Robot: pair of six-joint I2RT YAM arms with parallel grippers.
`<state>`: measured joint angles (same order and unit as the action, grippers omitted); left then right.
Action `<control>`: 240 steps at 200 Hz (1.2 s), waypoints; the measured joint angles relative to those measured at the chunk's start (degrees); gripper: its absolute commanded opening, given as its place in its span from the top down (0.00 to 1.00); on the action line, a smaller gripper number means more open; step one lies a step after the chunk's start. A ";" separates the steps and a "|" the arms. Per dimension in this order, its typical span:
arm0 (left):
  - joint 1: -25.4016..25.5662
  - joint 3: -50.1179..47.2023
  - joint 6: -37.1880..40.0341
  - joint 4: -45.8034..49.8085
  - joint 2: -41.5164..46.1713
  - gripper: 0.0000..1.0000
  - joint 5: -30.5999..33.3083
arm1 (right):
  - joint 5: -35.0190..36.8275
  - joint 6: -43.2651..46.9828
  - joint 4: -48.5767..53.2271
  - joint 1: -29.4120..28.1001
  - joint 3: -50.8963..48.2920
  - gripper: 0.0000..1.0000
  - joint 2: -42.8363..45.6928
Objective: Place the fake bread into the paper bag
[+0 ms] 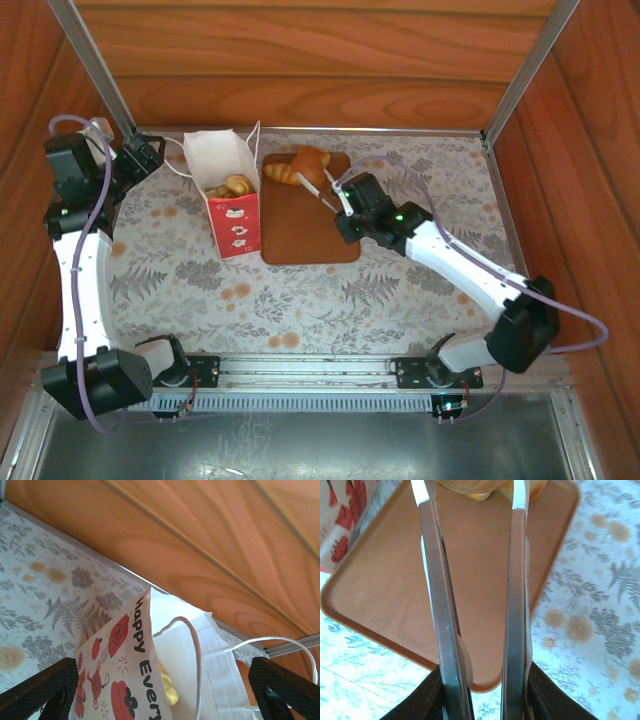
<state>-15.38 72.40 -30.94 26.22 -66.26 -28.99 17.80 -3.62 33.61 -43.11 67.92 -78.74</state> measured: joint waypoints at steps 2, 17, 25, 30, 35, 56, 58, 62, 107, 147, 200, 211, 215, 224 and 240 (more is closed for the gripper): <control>0.00 0.11 -0.02 0.07 -0.24 0.09 -0.09 | 0.15 -0.07 0.22 -0.02 0.02 0.88 0.42; 0.09 1.05 -0.39 0.59 -2.25 0.11 -1.14 | 0.85 -1.29 2.05 -0.11 0.85 0.88 3.87; 0.31 1.55 -0.46 0.76 -3.26 0.12 -1.55 | 1.16 -1.75 2.99 -0.28 1.70 0.89 5.27; 0.52 1.88 -0.55 0.85 -3.85 0.13 -1.77 | 1.31 -2.10 3.52 -0.42 2.40 0.89 6.10; 0.63 2.14 -0.59 0.85 -4.42 0.14 -1.99 | 1.36 -2.36 3.85 -0.55 3.15 0.89 6.80; 1.46 3.10 -0.81 1.07 -6.23 0.23 -2.56 | 1.66 -2.99 4.20 -1.77 6.78 0.89 8.70; 1.55 3.26 -0.70 1.09 -6.43 0.24 -2.58 | 1.66 -3.04 4.17 -1.99 7.19 0.89 8.83; 1.60 3.48 -0.79 1.11 -6.78 0.26 -2.73 | 1.66 -3.02 4.15 -2.29 7.89 0.89 9.03; 2.05 5.03 -0.68 1.49 -9.46 0.46 -2.82 | 2.23 -1.95 4.07 -7.65 15.76 0.90 8.57; 2.05 5.44 -0.37 1.70 -10.23 0.65 -2.78 | 2.78 0.52 2.80 -12.87 21.05 0.90 4.76; 2.05 5.44 0.68 1.73 -10.23 0.86 -1.49 | 2.60 3.21 2.51 -17.14 28.35 0.90 -4.92; 2.05 5.42 0.96 1.73 -10.14 0.90 -1.07 | 2.43 3.19 3.19 -17.44 30.40 0.90 -7.28; 2.05 5.42 1.14 1.73 -10.08 0.90 -0.87 | 2.40 3.17 3.50 -17.66 31.39 0.90 -8.28; 2.05 5.40 1.36 1.73 -9.90 0.92 -0.61 | 2.21 3.10 4.52 -17.68 33.62 0.90 -10.49; 2.05 5.38 1.81 1.77 -9.49 0.95 0.22 | 1.86 2.82 6.84 -17.68 37.94 0.89 -14.40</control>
<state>-13.32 77.78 -29.12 27.99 -75.75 -28.77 19.66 -0.80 40.45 -60.80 105.86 -93.14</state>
